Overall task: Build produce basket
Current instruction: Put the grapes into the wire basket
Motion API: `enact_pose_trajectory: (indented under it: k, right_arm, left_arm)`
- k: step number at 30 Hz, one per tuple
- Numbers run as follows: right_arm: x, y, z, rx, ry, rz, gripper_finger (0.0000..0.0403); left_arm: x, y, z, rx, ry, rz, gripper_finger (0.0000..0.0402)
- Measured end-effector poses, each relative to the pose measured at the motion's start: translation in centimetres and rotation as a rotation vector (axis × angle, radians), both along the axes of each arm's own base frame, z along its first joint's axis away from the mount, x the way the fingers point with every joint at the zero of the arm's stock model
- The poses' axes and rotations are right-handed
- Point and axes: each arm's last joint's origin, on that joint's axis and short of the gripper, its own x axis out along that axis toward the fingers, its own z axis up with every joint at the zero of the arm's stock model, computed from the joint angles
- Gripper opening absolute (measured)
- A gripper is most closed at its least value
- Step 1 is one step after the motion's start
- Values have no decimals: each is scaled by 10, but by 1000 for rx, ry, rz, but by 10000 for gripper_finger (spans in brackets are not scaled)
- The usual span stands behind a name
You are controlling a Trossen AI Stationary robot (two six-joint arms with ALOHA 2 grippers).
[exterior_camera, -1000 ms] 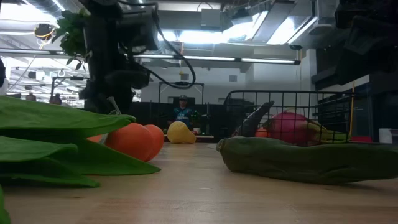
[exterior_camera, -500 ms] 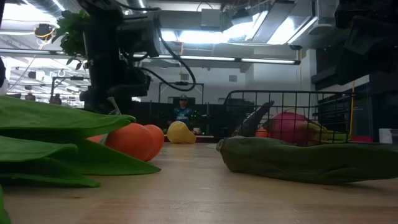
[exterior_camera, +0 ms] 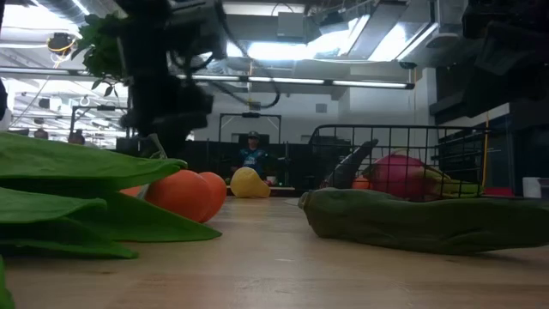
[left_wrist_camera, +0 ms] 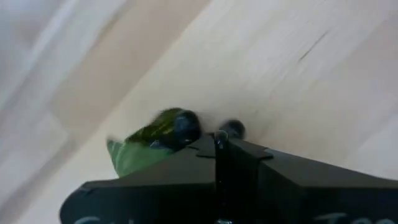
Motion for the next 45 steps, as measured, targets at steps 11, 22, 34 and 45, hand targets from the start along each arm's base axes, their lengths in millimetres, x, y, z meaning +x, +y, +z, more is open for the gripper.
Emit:
enact_pose_trajectory:
  k: [11,22,34,45]
  right_arm:
    - [0,0,0,-2,1,3,143]
    - [0,0,0,-14,4,16,143]
    - [1,1,1,19,-10,1,143]
    - [1,1,1,23,-13,3,143]
  left_arm:
    - [46,-1,83,239,-100,-382,1]
    - [75,5,178,611,-307,-616,0]
    - [126,73,173,700,-705,-640,0]
    - [162,127,100,600,-740,-612,23]
